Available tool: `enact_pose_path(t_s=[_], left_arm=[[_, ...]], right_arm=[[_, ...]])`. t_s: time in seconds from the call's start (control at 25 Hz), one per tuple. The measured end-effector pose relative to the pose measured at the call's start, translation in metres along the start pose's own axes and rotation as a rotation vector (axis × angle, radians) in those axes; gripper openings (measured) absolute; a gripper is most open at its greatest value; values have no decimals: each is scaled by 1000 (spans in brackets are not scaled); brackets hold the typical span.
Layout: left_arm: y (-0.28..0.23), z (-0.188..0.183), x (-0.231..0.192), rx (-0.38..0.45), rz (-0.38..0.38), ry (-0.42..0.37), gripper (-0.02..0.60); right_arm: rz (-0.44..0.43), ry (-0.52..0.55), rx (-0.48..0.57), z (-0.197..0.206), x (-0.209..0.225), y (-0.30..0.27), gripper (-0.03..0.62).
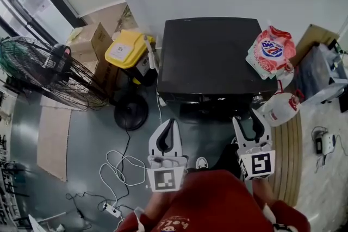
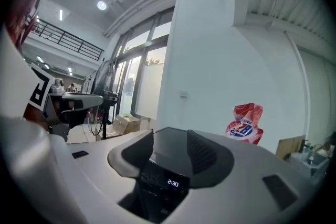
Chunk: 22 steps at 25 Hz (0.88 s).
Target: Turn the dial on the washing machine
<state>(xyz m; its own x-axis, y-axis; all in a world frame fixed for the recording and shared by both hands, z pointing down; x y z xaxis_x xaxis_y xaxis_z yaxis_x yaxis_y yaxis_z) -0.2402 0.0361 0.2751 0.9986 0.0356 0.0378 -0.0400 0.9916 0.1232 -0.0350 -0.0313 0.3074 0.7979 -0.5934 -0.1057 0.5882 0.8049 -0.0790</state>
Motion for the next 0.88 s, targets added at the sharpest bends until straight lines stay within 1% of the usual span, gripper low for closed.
enact_pose_path(t_s=[0.12,0.24,0.36,0.56,0.76,0.88], left_arm=[[0,2,0,-4,1,3,9],[-1,4,0,-10,3,8,9],[-1,5,-2,-7,0,11,9],[0,6,-3,-4,1,11,9],[-4,5,-2,-1,0,21,9],[-5,6,-3,-4,6,12,9]], right_arm=[[-3,-9,-11,2,-1,-1,171],[6,-8,-8,4,1,0,110],[33,-5,-1,2,3,1,12],[42,8,4,0,3,2,9],[45,-11,13,-3,8,1,9],[48,-15,16,-3,9,0,8]])
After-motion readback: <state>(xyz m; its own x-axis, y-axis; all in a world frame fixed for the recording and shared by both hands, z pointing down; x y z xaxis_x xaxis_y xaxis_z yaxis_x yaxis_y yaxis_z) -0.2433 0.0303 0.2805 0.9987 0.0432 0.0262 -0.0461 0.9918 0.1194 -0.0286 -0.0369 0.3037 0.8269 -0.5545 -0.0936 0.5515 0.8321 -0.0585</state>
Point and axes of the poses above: the fingertips, and each gripper's own axes: y backward along the fingers, x to its right, z out of its underside, the point moved 3 cm from there along y, backward along the fingers, and after that the axes turned 1 degree about x, right-handed, at the moved point
